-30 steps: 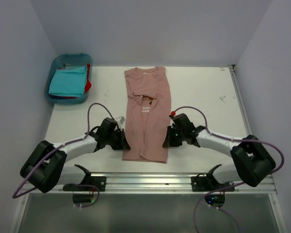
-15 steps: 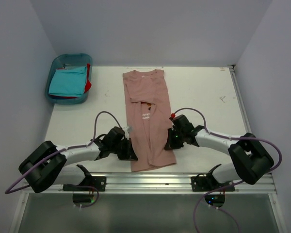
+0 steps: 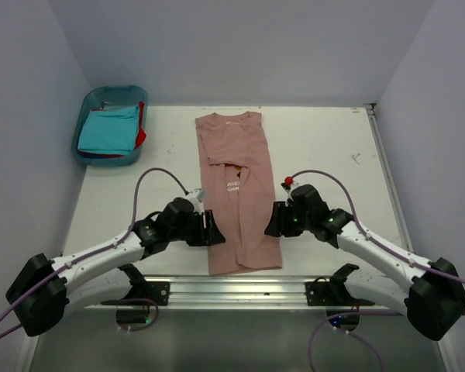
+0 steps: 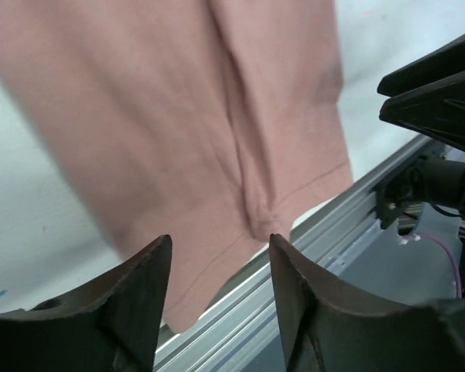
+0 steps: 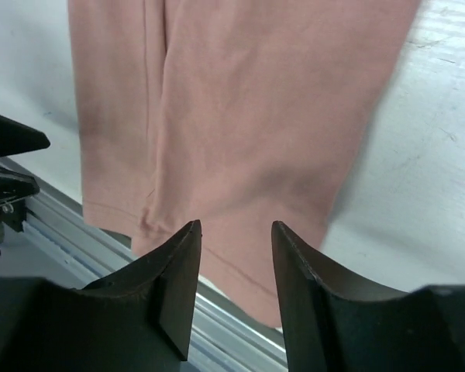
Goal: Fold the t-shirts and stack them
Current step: Grab the bottom of the folded rectangular tshirt with both arms, then fold the folded rectangular tshirt in 1/3 of the way
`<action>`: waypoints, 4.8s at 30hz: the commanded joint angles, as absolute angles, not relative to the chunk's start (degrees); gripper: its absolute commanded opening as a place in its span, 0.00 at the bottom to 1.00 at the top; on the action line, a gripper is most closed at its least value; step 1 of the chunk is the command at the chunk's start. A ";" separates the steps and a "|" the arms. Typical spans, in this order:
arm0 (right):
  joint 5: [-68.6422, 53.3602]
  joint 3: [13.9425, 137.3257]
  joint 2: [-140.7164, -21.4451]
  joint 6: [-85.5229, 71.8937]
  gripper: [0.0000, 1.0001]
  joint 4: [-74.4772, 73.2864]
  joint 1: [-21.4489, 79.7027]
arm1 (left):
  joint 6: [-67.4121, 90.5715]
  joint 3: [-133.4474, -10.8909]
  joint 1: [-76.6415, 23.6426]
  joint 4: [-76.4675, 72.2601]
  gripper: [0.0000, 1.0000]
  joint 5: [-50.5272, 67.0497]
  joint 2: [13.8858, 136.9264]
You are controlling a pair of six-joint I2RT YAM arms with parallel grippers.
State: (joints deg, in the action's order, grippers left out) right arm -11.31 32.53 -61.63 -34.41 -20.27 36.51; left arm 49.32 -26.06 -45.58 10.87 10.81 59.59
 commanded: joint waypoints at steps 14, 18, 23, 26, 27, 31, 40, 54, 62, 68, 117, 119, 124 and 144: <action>-11.69 21.80 -50.10 -42.01 0.50 -30.85 36.74 | 61.26 -13.01 -47.37 22.41 0.61 15.74 45.27; -11.95 21.45 -50.89 -42.45 0.51 -30.06 36.74 | 62.49 -12.57 -47.55 21.01 0.60 16.52 47.62; -13.45 19.87 -52.64 -43.50 0.50 -27.42 36.74 | 63.54 -11.43 -48.16 16.44 0.54 17.75 52.55; -14.06 18.90 -53.17 -44.29 0.49 -26.63 36.74 | 64.25 -10.90 -48.95 13.54 0.50 18.54 55.44; -14.32 18.64 -53.26 -44.56 0.48 -26.46 36.83 | 64.51 -10.81 -49.13 13.01 0.50 18.72 56.07; -15.90 16.62 -53.00 -46.23 0.46 -25.66 36.74 | 64.69 -10.64 -49.66 12.31 0.47 18.63 57.92; -18.72 13.19 -50.63 -49.13 0.28 -26.02 36.83 | 65.57 -8.97 -49.83 10.38 0.36 18.54 58.27; -17.32 17.39 -48.96 -47.73 0.00 -26.89 36.74 | 61.09 -11.51 -49.83 6.23 0.00 14.86 55.64; -13.98 24.87 -51.94 -42.81 0.00 -25.23 36.83 | 53.63 -20.29 -49.83 11.42 0.00 3.10 50.98; -11.43 31.46 -57.21 -38.68 0.00 -24.61 36.83 | 48.79 -26.70 -49.83 13.18 0.00 -1.48 55.01; 5.82 62.76 -89.48 -25.57 0.71 -15.99 25.84 | 29.53 -48.62 -26.63 4.12 1.00 -3.26 82.09; 5.19 59.95 -88.95 -26.01 0.71 -16.78 25.84 | 30.06 -46.42 -26.63 5.44 1.00 -0.27 81.39; 0.27 50.74 -86.58 -28.39 0.71 -11.79 25.75 | 31.73 -36.84 -26.63 1.07 1.00 6.23 77.88; -7.82 37.54 -80.08 -33.40 0.69 -7.65 25.14 | 33.66 -29.71 -26.63 -5.10 1.00 11.69 78.49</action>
